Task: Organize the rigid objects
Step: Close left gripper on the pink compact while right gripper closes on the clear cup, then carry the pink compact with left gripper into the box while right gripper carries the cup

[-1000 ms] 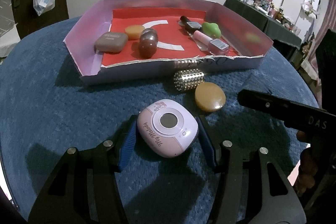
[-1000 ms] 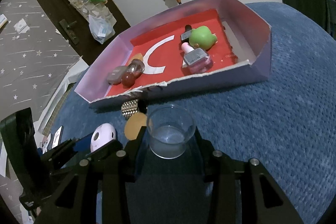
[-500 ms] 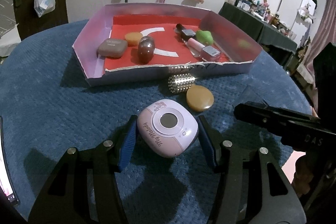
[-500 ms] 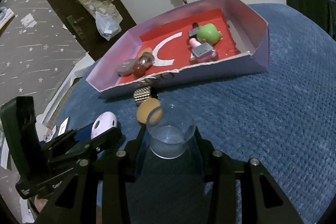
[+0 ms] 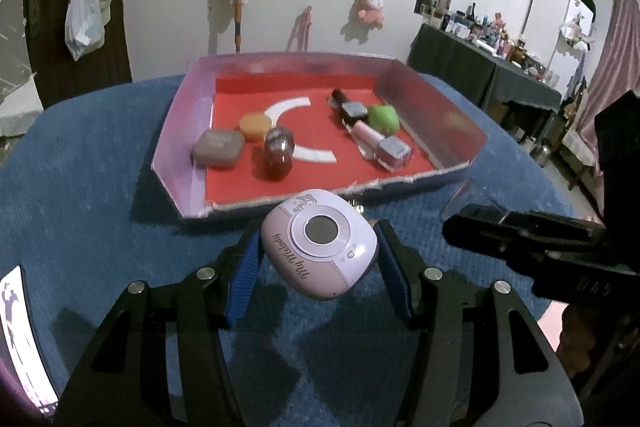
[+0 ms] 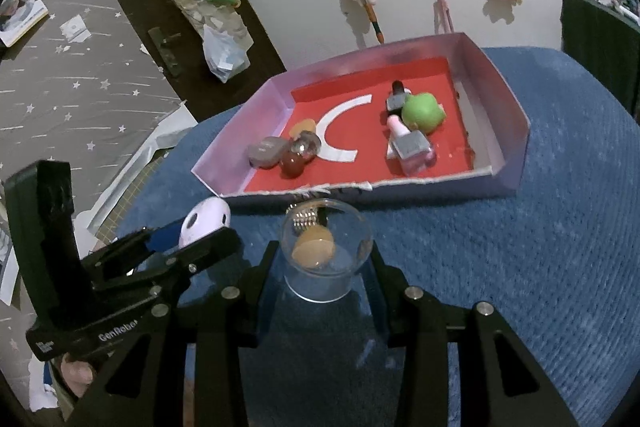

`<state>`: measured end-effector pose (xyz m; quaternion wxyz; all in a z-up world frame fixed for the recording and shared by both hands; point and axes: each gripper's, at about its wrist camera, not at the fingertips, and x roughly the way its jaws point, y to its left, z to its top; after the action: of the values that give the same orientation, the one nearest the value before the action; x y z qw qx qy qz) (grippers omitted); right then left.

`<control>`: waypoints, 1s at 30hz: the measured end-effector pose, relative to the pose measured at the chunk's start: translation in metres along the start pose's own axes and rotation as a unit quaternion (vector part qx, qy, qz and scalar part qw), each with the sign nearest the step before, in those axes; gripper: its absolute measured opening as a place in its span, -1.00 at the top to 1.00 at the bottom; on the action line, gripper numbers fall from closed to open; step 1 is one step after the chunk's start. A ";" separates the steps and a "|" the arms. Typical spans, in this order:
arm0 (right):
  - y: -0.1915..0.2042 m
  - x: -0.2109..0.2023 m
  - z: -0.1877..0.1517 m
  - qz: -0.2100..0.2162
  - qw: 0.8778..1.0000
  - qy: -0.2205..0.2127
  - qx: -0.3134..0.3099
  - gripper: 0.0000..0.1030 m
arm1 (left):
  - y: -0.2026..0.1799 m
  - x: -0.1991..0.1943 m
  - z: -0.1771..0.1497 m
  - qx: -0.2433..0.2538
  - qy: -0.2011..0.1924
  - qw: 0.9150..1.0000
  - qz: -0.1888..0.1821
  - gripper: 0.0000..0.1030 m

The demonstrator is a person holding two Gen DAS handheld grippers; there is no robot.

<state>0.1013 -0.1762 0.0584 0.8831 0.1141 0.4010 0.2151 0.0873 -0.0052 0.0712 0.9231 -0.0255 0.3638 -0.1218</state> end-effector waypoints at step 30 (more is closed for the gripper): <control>-0.017 0.031 0.071 -0.028 0.999 -0.003 -0.024 0.18 | 0.001 0.051 0.050 0.008 0.028 0.999 -0.034 -0.04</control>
<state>0.1784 -0.1786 0.0779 0.8923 0.0826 0.3964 0.1995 0.1570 -0.0189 0.0741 0.9081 -0.0275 0.3873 -0.1568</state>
